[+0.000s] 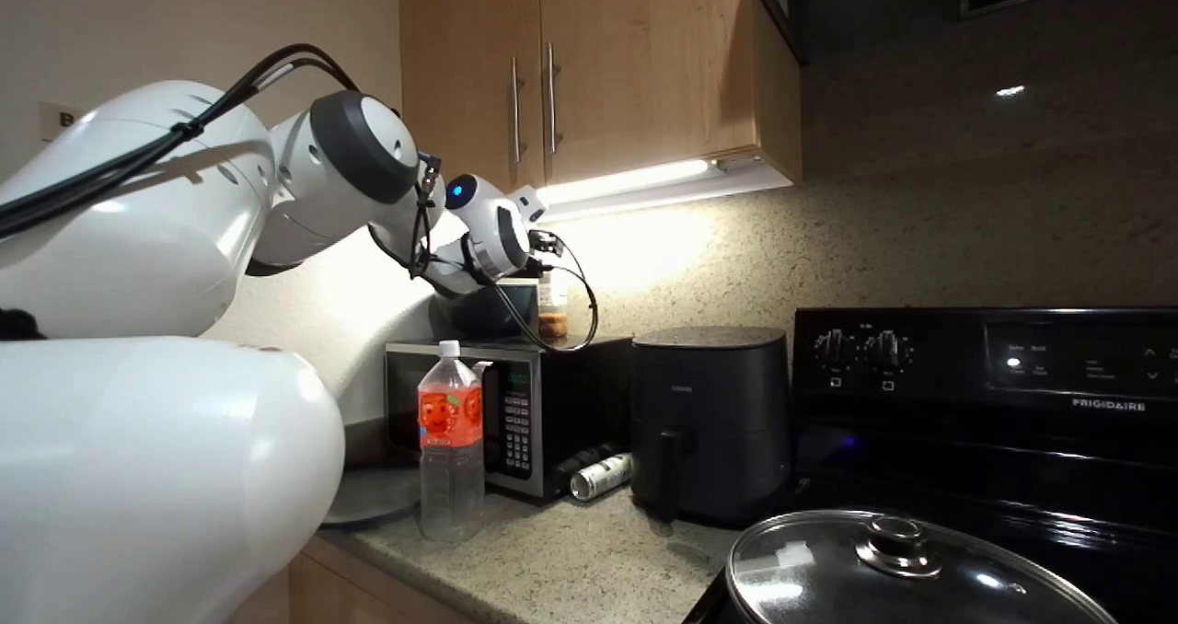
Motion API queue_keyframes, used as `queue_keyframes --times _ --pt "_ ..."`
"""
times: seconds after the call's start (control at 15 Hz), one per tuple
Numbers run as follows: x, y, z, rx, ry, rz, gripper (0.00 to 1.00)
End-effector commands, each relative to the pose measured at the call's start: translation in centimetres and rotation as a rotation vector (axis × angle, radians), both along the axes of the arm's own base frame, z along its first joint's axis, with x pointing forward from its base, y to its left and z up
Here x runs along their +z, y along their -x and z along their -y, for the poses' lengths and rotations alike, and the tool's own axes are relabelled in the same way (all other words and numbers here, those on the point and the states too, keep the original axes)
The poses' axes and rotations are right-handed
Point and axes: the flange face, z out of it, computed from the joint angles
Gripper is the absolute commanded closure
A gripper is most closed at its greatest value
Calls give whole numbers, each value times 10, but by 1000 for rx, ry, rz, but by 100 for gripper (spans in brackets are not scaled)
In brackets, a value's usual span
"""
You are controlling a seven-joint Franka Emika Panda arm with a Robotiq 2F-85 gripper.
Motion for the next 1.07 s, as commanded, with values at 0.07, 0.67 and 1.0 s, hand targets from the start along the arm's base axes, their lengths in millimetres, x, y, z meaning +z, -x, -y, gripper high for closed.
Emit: queue_keyframes --times 0.07,0.67,1.0 --pt "4 1 3 -14 23 9 15" --pt "-19 -10 -8 16 -32 -8 0" --pt "-28 -18 -17 56 -57 5 0"
